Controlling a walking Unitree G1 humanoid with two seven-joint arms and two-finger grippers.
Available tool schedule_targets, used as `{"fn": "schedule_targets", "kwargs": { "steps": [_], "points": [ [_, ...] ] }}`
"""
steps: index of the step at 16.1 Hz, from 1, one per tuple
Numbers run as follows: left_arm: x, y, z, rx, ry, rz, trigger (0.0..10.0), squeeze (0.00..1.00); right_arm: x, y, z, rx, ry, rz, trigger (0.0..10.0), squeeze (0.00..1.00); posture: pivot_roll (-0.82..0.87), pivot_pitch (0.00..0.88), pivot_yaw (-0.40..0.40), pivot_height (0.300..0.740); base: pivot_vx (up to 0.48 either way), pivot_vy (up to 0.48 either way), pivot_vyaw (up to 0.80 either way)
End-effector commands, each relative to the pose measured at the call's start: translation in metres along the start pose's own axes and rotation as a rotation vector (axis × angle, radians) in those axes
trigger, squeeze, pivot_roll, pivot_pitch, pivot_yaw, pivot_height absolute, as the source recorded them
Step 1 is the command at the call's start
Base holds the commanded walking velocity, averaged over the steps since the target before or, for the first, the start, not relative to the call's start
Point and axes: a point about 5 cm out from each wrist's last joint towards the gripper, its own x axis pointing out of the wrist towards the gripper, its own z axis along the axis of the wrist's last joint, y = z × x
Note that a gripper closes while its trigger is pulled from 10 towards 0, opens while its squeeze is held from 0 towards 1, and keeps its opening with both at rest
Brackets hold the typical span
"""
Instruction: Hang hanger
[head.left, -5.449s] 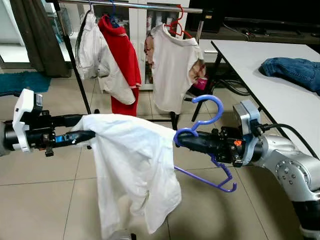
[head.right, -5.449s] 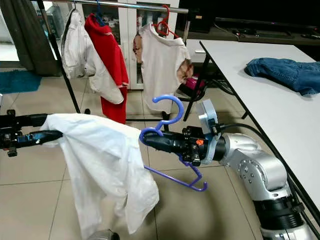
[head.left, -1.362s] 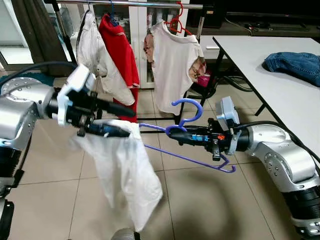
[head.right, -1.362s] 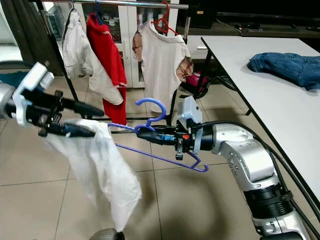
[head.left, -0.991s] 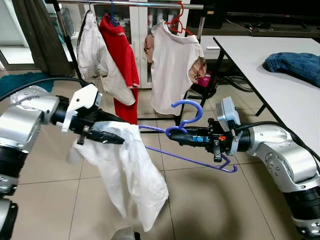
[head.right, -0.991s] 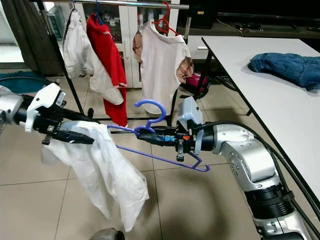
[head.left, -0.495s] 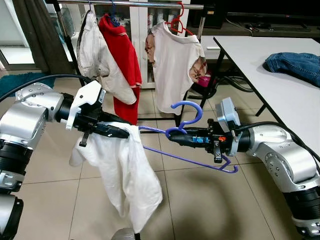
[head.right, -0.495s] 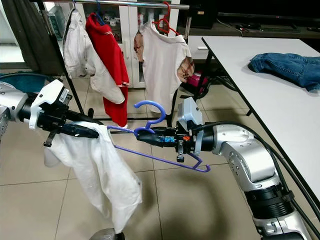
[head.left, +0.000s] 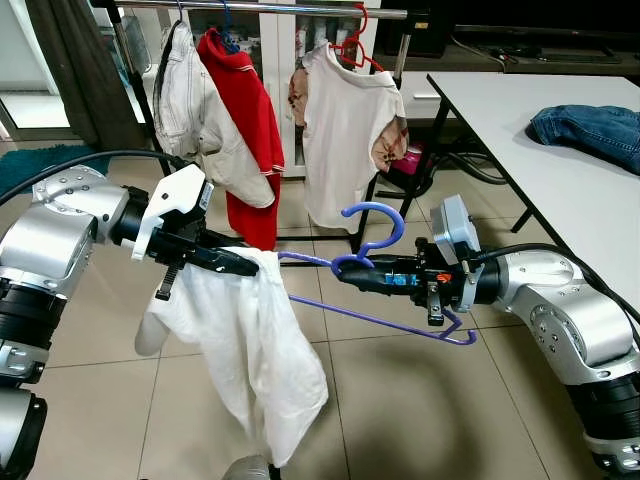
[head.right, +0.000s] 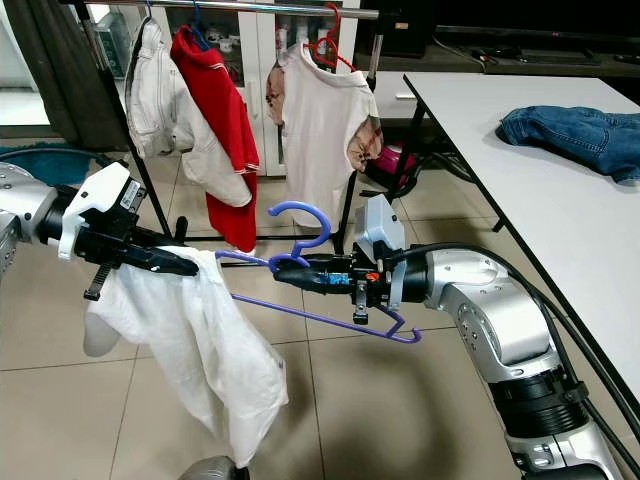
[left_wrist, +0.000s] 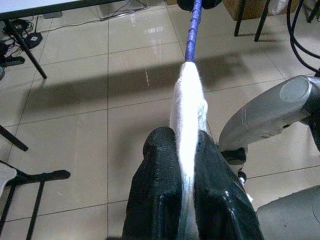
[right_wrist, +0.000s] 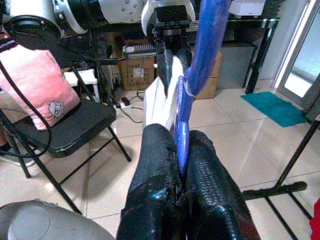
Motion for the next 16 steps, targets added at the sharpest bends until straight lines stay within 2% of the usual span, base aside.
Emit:
{"fn": "schedule_targets", "kwargs": {
  "steps": [1,11,12,13,16],
  "points": [
    [0.001,0.002,0.006,0.026,0.014,0.003,0.0,0.00,0.002,0.001,0.008,-0.035,-0.030,0.027,10.0,0.00,0.02,0.000,0.004,0.740,0.000,0.000,0.00],
    [0.001,0.002,0.005,0.029,0.026,0.003,0.0,0.00,0.002,0.001,0.008,-0.036,-0.030,0.027,10.0,0.00,0.01,0.000,0.005,0.740,0.000,0.000,0.00],
    [-0.006,0.003,0.000,0.005,0.016,0.076,0.0,0.00,-0.009,-0.006,0.009,-0.018,-0.069,-0.077,10.0,1.00,0.01,0.000,0.009,0.740,0.000,0.000,0.00],
    [-0.013,0.002,-0.006,-0.029,-0.012,0.163,0.0,0.00,-0.022,-0.015,0.009,0.008,-0.114,-0.200,10.0,1.00,0.01,0.000,0.006,0.740,0.000,0.000,0.00],
    [-0.013,0.003,-0.006,-0.040,-0.033,0.181,0.0,0.00,-0.020,-0.017,0.006,0.029,-0.119,-0.208,10.0,1.00,0.02,0.000,0.001,0.740,0.000,0.000,0.00]
  ]
}}
